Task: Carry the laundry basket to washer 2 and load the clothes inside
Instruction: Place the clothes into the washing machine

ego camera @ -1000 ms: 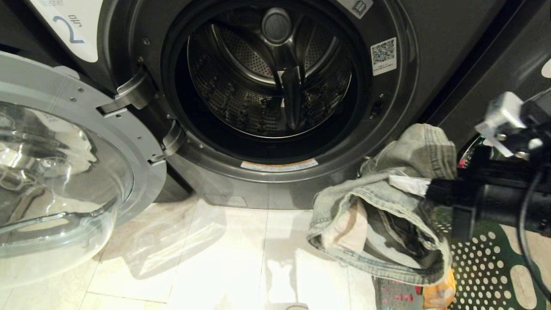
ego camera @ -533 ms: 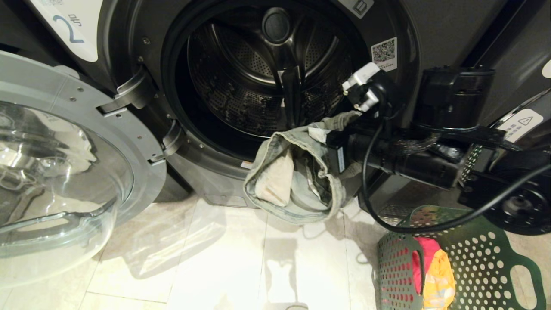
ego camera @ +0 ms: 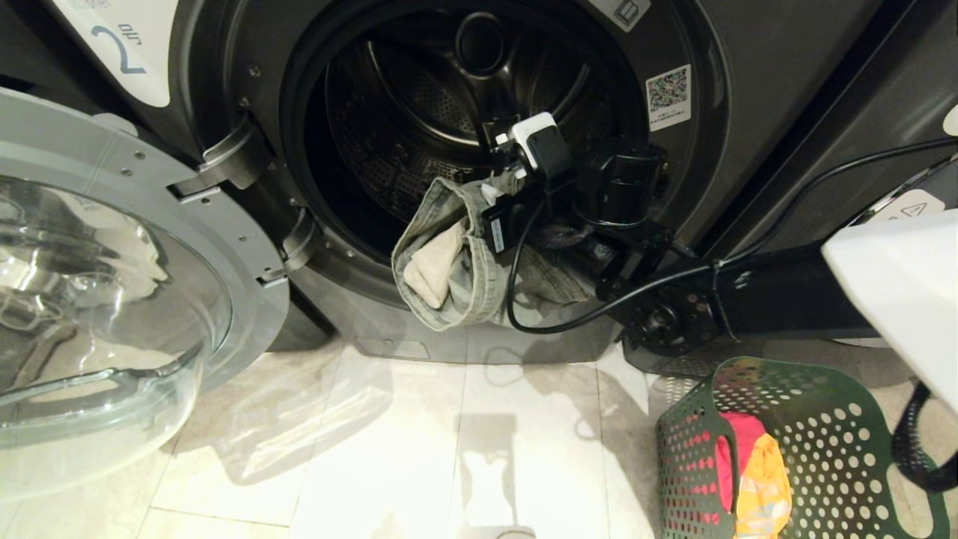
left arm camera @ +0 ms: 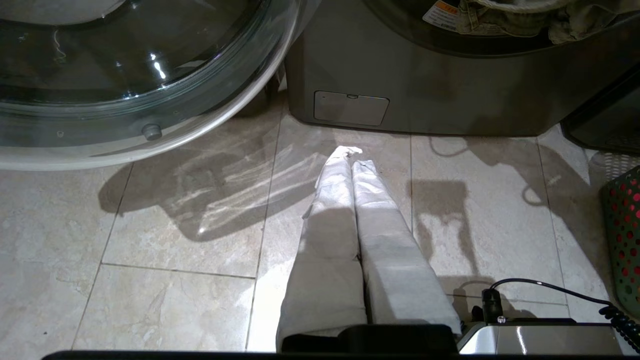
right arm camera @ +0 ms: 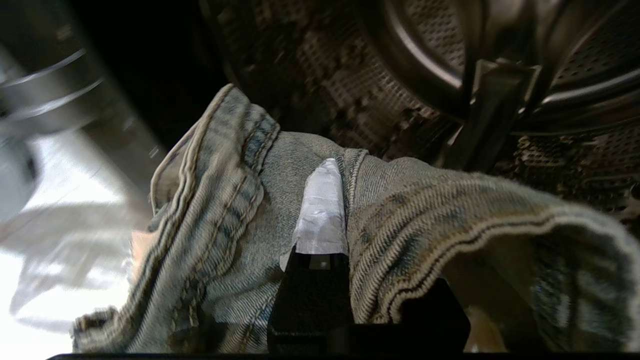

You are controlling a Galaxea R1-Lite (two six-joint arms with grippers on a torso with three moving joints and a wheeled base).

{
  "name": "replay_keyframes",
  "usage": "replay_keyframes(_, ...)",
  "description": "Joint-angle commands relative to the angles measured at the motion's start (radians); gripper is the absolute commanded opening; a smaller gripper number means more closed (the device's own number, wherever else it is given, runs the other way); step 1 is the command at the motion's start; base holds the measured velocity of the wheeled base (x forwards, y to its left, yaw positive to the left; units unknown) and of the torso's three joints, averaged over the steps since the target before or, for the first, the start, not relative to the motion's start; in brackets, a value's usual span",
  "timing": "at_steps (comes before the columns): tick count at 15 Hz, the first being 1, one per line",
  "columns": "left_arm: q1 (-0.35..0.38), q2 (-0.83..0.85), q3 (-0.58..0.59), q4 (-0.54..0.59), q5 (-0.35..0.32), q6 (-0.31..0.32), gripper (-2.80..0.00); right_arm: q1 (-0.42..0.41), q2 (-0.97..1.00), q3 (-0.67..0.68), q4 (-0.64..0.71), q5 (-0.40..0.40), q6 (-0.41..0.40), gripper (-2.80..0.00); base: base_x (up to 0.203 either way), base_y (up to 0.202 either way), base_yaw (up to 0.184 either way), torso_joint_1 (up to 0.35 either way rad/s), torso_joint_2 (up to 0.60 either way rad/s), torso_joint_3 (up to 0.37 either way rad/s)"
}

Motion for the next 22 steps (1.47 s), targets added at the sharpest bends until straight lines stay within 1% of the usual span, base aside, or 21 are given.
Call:
replay_keyframes(1, 0.000, 0.000, 0.011, -0.001, 0.000, 0.000, -2.80, 0.002, 0.158, -0.173, -0.024, -0.042, -0.002, -2.80, 0.000, 0.000, 0.000, 0.000, 0.00, 0.000)
replay_keyframes(3, 0.000, 0.000, 0.011, -0.001, 0.000, 0.000, -2.80, 0.002, 0.248, -0.321, -0.056, -0.097, -0.008, -2.80, 0.000, 0.000, 0.000, 0.000, 0.00, 0.000)
replay_keyframes(4, 0.000, 0.000, 0.011, -0.001, 0.000, 0.000, -2.80, 0.002, 0.271, -0.348, -0.099, -0.114, -0.018, -2.80, 0.000, 0.000, 0.000, 0.000, 0.00, 0.000)
replay_keyframes(8, 0.000, -0.001, 0.011, -0.001, 0.000, 0.000, -2.80, 0.003, 0.277, -0.345, -0.382, -0.130, -0.108, -2.80, 0.000, 0.000, 0.000, 0.000, 0.00, 0.000)
replay_keyframes(10, 0.000, 0.000, 0.011, -0.001, 0.000, 0.000, -2.80, 0.003, 0.253, -0.344, -0.454, -0.135, -0.127, -2.80, 0.000, 0.000, 0.000, 0.000, 0.00, 0.000)
replay_keyframes(11, 0.000, 0.000, 0.011, -0.001, 0.000, 0.000, -2.80, 0.003, 0.238, -0.344, -0.466, -0.138, -0.131, -2.80, 0.000, 0.000, 0.000, 0.000, 0.00, 0.000)
replay_keyframes(15, 0.000, -0.001, 0.011, -0.001, 0.000, 0.000, -2.80, 0.009, 0.223, -0.343, -0.466, -0.139, -0.132, -2.80, 0.000, 0.000, 0.000, 0.000, 0.00, 0.000)
replay_keyframes(18, 0.000, -0.001, 0.011, -0.001, 0.000, 0.000, -2.80, 0.011, 0.282, -0.342, -0.425, -0.146, -0.119, -2.80, 0.000, 0.000, 0.000, 0.000, 0.00, 0.000)
replay_keyframes(19, 0.000, -0.002, 0.011, -0.001, 0.000, 0.000, -2.80, 0.005, 0.298, -0.342, -0.387, -0.162, -0.101, -2.80, 0.000, 0.000, 0.000, 0.000, 0.00, 0.000)
replay_keyframes(22, 0.000, 0.000, 0.011, -0.001, 0.000, 0.000, -2.80, -0.024, 0.315, -0.343, -0.159, -0.206, 0.039, -2.80, 0.000, 0.000, 0.000, 0.000, 0.00, 0.000)
